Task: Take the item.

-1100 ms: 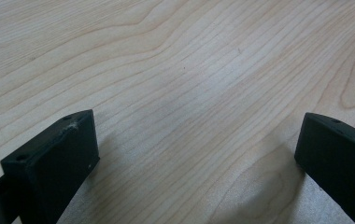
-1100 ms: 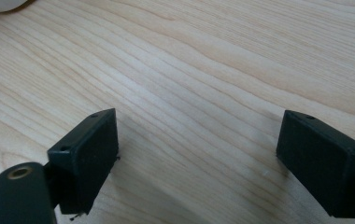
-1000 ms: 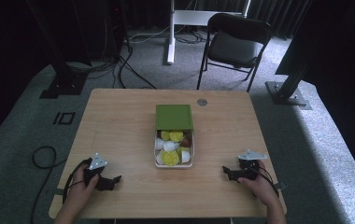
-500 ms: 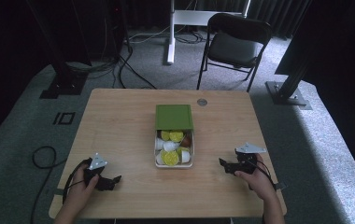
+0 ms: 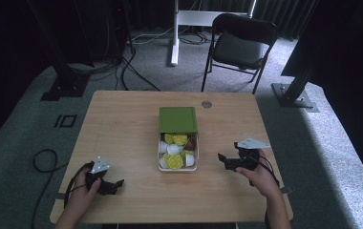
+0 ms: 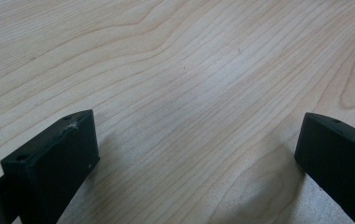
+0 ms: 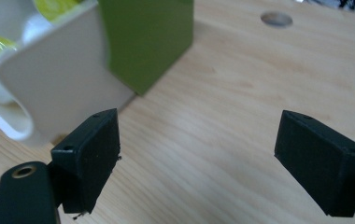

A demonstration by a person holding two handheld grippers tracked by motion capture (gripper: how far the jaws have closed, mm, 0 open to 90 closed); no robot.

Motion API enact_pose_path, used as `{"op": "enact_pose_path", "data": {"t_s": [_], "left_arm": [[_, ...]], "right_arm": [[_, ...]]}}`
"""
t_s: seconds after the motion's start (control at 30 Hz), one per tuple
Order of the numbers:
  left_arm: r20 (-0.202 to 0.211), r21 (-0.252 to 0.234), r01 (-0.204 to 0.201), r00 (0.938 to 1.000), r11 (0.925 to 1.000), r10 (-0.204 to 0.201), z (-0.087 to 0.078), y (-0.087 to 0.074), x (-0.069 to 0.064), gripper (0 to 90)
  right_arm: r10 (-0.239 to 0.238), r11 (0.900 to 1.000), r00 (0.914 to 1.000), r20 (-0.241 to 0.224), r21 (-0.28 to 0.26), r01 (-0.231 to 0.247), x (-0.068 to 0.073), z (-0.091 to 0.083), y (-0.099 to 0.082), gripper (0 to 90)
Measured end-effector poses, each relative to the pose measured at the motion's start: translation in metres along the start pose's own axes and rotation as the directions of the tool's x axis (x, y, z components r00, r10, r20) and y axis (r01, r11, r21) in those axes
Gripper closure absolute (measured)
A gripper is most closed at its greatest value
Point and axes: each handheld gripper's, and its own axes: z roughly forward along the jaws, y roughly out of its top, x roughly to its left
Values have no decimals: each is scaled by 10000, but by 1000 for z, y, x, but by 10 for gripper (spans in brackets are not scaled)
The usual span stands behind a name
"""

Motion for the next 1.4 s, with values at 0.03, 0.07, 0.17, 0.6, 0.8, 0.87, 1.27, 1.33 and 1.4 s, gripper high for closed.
{"op": "enact_pose_path", "data": {"t_s": [0.03,0.07,0.17,0.6,0.8,0.87,1.27,1.33,1.4], "left_arm": [[0,0,-5,10000,10000,5,0,0,0,5],[-2,-1,-3,10000,10000,3,0,0,0,5],[0,-1,0,10000,10000,0,0,0,0,5],[0,-15,16,10000,10000,-16,0,0,0,5],[0,-14,15,10000,10000,-15,0,0,0,5],[-3,-12,4,10000,10000,-4,0,0,0,5],[-1,-16,17,10000,10000,-17,0,0,0,5],[-3,-19,18,10000,10000,-18,0,0,0,5],[0,-18,17,10000,10000,-17,0,0,0,6]], "right_arm": [[-21,10000,10000,-49,-68,21,2,-1,3,141],[-56,9999,9999,-106,-122,55,3,-1,7,141],[-235,9993,9993,-292,-311,226,9,-2,16,141],[-838,9929,9901,-1125,-931,735,38,6,50,141],[-1066,9903,9843,-1409,-1033,925,50,11,59,141],[-1190,9890,9817,-1487,-1054,1039,54,13,61,141],[-1751,9821,9598,-2196,-1073,1546,85,28,69,145],[-1825,9811,9548,-2348,-1076,1611,91,31,69,145],[-1953,9790,9493,-2465,-1066,1738,97,35,68,145]]}}
